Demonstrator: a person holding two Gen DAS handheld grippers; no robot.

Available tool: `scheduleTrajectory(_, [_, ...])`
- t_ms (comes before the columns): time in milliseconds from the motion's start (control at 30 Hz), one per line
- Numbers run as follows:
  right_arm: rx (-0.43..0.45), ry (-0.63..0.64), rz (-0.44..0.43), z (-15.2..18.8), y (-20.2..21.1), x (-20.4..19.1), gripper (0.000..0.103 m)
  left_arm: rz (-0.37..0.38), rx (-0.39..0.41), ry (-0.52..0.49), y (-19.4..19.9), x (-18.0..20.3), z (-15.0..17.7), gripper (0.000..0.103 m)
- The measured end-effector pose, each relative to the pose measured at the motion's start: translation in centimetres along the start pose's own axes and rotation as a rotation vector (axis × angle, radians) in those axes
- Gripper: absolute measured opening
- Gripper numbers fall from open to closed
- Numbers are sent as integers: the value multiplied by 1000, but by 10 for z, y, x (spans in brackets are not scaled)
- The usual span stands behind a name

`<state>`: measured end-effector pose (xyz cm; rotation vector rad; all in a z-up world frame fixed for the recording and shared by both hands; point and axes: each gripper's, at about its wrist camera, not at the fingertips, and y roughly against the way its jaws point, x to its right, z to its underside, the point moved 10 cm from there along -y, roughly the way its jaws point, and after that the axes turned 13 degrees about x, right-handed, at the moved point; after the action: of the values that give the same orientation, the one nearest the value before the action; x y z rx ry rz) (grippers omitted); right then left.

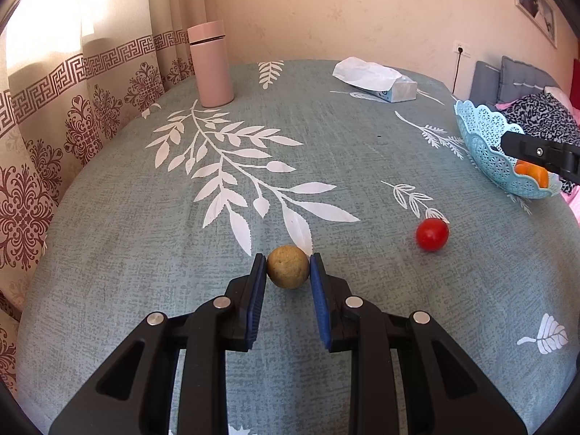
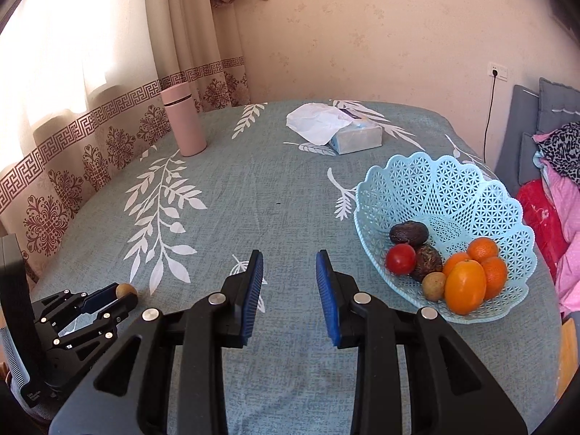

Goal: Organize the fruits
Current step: 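Grasp the last red tomato with the right tool while the left tool holds the potato, then place the red tomato into the blue basket and open the right tool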

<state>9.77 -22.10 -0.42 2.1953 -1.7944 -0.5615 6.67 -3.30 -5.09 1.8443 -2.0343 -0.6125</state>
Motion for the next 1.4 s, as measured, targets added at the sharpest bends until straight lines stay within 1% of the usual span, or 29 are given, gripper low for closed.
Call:
scheduleTrajectory(67, [-22, -13, -28, 5, -3, -6, 31, 0, -3, 2, 0, 0, 1, 25])
scheduleTrajectory(133, [-50, -12, -55, 15, -8, -17, 34, 2, -3, 3, 0, 0, 1, 25])
scheduleTrajectory(200, [-86, -3, -82, 27, -15, -29, 42, 4, -3, 5, 0, 0, 1, 25])
scheduleTrajectory(233, [-104, 8, -91, 34, -19, -35, 43, 6, -4, 7, 0, 0, 1, 25])
scheduleTrajectory(400, [-186, 62, -126, 59, -35, -58, 44, 11, -5, 11, -1, 0, 1, 25])
scheduleTrajectory(500, [-225, 84, -115, 69, -47, -61, 44, 13, -7, 11, -1, 0, 1, 25])
scheduleTrajectory(633, [-263, 93, -126, 76, -57, -63, 44, 15, -10, 11, -1, 0, 1, 25])
scheduleTrajectory(667, [-259, 102, -123, 77, -58, -63, 42, 15, -10, 11, -1, 0, 1, 25])
scheduleTrajectory(700, [-255, 117, -116, 76, -59, -64, 36, 15, -9, 11, -1, 0, 1, 25])
scheduleTrajectory(733, [-252, 128, -115, 76, -59, -64, 32, 15, -9, 12, -1, 0, 1, 25])
scheduleTrajectory(800, [-245, 138, -114, 76, -57, -65, 30, 15, -10, 11, -1, 0, 1, 25])
scheduleTrajectory(933, [-219, 135, -102, 70, -50, -61, 30, 14, -8, 7, -1, 1, 1, 25])
scheduleTrajectory(1100, [-157, 107, -87, 49, -33, -49, 30, 8, -6, -11, -1, 3, -1, 25])
scheduleTrajectory(1200, [-118, 85, -69, 34, -24, -36, 30, 9, 8, -30, 1, 7, -3, 25])
scheduleTrajectory(1400, [-55, 26, -2, 11, -11, 2, 30, 23, 26, -50, 3, 18, -11, 25])
